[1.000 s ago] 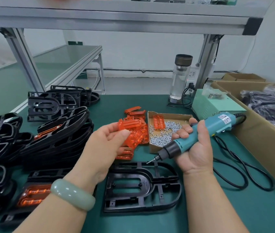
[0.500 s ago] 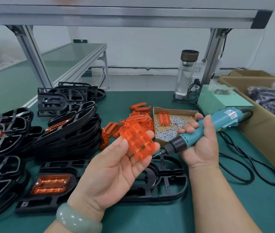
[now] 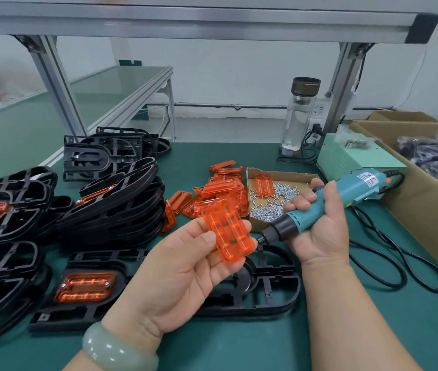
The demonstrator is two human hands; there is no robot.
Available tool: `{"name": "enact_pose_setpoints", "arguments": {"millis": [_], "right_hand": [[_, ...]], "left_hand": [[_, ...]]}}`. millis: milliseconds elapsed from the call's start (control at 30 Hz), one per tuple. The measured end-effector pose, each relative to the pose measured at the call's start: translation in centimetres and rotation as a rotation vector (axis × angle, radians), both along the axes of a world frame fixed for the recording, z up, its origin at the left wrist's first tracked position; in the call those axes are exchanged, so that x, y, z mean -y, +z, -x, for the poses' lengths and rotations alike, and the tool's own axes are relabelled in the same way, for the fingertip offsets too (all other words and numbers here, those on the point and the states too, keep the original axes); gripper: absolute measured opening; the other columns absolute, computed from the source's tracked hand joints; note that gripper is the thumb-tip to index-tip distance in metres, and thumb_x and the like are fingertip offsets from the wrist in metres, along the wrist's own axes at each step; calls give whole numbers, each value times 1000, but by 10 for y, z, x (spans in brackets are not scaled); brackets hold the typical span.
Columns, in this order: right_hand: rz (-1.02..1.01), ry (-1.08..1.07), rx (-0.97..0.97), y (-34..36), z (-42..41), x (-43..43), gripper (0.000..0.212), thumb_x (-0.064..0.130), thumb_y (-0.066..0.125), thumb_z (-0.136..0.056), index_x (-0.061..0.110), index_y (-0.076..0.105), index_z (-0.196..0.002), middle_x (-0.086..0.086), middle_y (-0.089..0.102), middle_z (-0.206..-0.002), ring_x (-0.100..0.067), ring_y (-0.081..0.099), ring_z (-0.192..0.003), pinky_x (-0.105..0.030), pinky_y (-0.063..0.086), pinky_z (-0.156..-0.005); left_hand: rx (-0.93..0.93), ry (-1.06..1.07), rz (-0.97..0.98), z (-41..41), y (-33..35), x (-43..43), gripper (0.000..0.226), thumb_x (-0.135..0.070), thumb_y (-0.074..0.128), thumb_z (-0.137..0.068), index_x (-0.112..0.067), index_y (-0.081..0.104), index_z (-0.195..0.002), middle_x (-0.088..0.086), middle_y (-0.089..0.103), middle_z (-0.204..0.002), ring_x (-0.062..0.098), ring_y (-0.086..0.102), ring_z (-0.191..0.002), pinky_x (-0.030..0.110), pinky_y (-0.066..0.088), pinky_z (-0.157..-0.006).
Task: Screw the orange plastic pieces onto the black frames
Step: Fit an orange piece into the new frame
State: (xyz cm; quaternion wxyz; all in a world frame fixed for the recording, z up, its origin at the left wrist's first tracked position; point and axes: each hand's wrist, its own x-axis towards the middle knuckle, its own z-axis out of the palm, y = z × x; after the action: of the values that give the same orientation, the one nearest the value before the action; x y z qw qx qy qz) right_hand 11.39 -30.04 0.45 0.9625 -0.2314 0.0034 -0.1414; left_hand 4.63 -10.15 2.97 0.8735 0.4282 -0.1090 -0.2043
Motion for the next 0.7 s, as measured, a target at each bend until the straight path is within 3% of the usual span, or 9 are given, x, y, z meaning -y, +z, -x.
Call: {"name": "enact_pose_setpoints", "arguments": {"millis": [400, 567, 700], "right_hand": [[7, 4, 5, 1, 0, -1, 21, 37, 58, -81, 19, 53, -89, 9, 46, -62, -3, 45, -48, -19, 45, -54], [9, 8, 5, 2, 0, -1, 21, 37, 58, -81, 20, 51, -89, 9, 45, -61, -3, 44, -47, -19, 45, -53], [14, 7, 2, 2, 0, -2, 21, 37, 58, -81, 19, 51, -89, 9, 45, -60, -4, 44, -47, -19, 45, -53]], "left_hand": [[-27, 22, -60, 1, -8, -6, 44, -6, 64, -75, -5, 59, -119, 21, 66, -113, 29, 69, -96, 28, 56, -69], [-34, -11, 19, 2, -11, -7, 74, -9, 87, -59, -20, 59, -126, 20, 66, -110, 29, 68, -93, 30, 57, -71], [-41, -15, 5, 3, -12, -8, 65, -12, 86, -62, -14, 62, -122, 19, 67, -108, 28, 68, -94, 29, 56, -73]]}}
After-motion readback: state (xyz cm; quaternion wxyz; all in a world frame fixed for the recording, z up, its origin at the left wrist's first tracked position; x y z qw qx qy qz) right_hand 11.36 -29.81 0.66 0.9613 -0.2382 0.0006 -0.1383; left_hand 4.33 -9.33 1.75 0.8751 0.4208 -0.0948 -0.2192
